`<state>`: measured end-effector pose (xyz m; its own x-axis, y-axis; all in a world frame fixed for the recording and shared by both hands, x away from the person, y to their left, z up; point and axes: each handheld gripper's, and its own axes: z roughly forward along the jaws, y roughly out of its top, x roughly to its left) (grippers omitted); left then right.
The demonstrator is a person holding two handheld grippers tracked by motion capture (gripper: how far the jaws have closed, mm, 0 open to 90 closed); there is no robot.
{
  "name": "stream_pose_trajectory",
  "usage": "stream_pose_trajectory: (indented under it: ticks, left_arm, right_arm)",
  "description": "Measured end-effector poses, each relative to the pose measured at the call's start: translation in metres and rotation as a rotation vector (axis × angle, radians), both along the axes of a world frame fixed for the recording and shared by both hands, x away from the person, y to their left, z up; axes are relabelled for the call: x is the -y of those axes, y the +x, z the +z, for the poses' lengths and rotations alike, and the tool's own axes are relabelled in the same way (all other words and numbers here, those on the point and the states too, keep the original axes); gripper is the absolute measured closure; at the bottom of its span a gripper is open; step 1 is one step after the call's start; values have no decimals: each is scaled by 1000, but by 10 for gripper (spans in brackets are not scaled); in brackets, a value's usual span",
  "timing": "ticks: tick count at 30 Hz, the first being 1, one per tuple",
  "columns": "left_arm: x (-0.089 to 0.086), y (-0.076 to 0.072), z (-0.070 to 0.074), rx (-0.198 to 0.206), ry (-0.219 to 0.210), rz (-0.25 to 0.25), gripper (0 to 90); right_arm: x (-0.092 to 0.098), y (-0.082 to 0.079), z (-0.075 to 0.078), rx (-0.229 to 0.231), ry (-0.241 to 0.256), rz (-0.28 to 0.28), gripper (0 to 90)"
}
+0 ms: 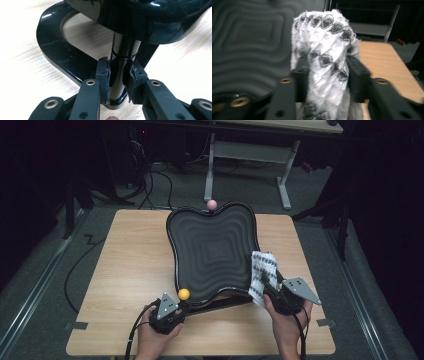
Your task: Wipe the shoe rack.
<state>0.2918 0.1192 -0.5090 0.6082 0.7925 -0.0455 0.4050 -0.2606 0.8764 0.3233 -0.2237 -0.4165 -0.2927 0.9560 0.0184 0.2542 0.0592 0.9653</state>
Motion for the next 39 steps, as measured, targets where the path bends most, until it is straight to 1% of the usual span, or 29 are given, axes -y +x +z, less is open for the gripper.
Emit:
stream_pose_trajectory:
  ticks: [2,3,6,9,10,11,12,14,16,20,22,24,25,27,29,30,31,32,33,34,35,37,39]
  left_arm:
    - [0,0,0,0,0,-1,743]
    - [0,0,0,0,0,1,743]
    - [-2,0,0,-2,-1,4,743]
    - [-6,1,0,-5,-4,14,742]
    - [-7,2,0,-5,-3,14,741]
    - [-8,2,0,-6,-5,17,741]
    - [-9,2,0,-6,-5,19,741]
    - [-11,3,0,-6,-5,28,741]
    - [-16,3,0,-7,-2,48,741]
    - [-29,6,1,-16,-7,82,739]
    - [-32,6,1,-21,-9,90,738]
    - [-34,7,1,-18,-3,104,739]
    - [-35,7,1,-16,0,111,739]
    - [-37,7,1,-11,8,109,741]
    - [-38,7,1,-6,18,113,743]
    - [-38,7,1,-6,18,113,744]
    - [-38,7,1,-7,16,112,743]
    - [-38,7,1,-7,18,112,743]
    - [-39,7,1,-6,19,112,744]
    - [-39,7,1,-5,18,113,744]
    - [-39,7,1,-5,18,112,744]
    - [-39,7,1,-6,14,109,743]
    - [-39,7,1,-6,16,110,743]
  right_arm:
    - [-3,-2,6,13,-13,6,754]
    - [-6,-2,8,13,-29,17,765]
    - [-22,1,9,3,-78,89,774]
    - [-40,5,1,-24,-126,141,774]
    - [-49,6,-5,-49,-139,171,774]
    - [-52,7,-7,-55,-143,181,773]
    - [-60,8,-12,-74,-144,207,775]
    - [-71,7,-16,-88,-147,245,781]
    - [-85,1,-17,-72,-201,253,793]
    - [-96,-7,-17,-90,-190,267,800]
    - [-101,-13,-17,-88,-206,255,805]
    - [-110,-23,-15,-89,-261,217,809]
    - [-113,-26,-14,-95,-274,213,809]
    - [-115,-28,-11,-118,-280,213,809]
    - [-115,-27,-7,-135,-295,205,809]
    - [-115,-25,-5,-138,-311,192,808]
    - [-115,-24,-3,-143,-316,180,808]
    - [-114,-20,1,-141,-344,159,807]
    - [-113,-17,3,-146,-360,140,806]
    - [-110,-11,8,-167,-361,117,805]
    - [-107,-5,12,-180,-354,107,805]
    - [-98,7,18,-186,-339,85,802]
    - [-90,15,22,-187,-314,84,798]
